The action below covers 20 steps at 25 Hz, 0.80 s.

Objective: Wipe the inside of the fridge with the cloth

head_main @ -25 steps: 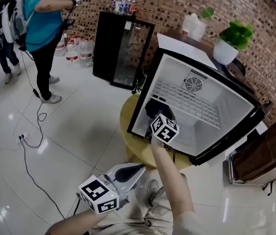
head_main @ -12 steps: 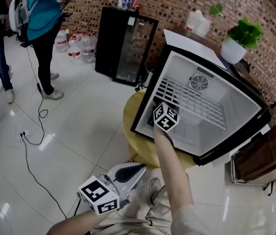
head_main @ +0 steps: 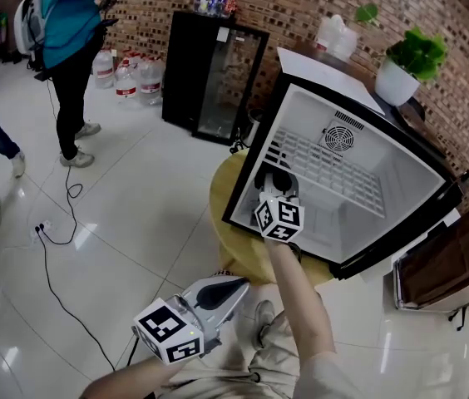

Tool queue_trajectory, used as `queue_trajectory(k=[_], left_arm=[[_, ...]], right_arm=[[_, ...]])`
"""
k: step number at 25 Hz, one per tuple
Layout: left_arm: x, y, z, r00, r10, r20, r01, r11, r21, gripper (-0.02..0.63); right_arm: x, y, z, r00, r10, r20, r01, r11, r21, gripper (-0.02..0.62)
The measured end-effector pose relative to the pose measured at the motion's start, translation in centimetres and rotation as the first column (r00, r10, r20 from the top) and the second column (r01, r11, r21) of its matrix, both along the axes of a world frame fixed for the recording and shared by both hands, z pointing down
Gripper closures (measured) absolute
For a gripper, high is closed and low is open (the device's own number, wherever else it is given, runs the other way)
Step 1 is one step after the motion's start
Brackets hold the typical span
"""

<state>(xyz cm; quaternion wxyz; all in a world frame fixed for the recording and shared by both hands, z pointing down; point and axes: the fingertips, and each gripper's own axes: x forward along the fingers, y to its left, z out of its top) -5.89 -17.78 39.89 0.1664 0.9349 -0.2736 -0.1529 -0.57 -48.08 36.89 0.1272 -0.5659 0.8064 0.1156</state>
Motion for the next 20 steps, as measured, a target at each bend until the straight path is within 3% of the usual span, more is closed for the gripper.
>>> queue_trajectory(k=[6, 8, 11, 14, 17, 20], left_arm=[[0.5, 0.3, 0.2, 1.000, 0.010, 0.008, -0.010, 1.000, -0.001, 0.604], [0.7, 0.4, 0.1, 1.000, 0.014, 0.010, -0.014, 1.000, 0.002, 0.604], [0.8, 0.6, -0.1, 1.000, 0.011, 0.014, -0.011, 1.000, 0.004, 0.604], [0.9, 0.8, -0.2, 1.000, 0.012, 0.015, -0.012, 1.000, 0.009, 0.604], [1.2, 1.0, -0.3, 1.000, 0.017, 0.017, -0.017, 1.000, 0.015, 0.604], [1.2, 1.1, -0.5, 1.000, 0.018, 0.018, -0.019, 1.000, 0.021, 0.604]], right_arm=[[-2.2, 6.8, -0.4, 0.977, -0.176, -0.124, 0.181, 0.983, 0.031, 0.558], [-1.6, 7.9, 0.0, 0.975, -0.172, -0.141, 0.174, 0.985, 0.004, 0.557], [1.5, 6.8, 0.7, 0.983, 0.005, -0.184, -0.017, 0.998, -0.067, 0.557], [4.3, 4.6, 1.6, 0.944, 0.194, -0.265, -0.226, 0.970, -0.093, 0.557], [5.0, 2.4, 2.5, 0.904, 0.278, -0.326, -0.324, 0.941, -0.097, 0.557], [4.2, 0.0, 3.5, 0.870, 0.304, -0.389, -0.363, 0.927, -0.088, 0.557]])
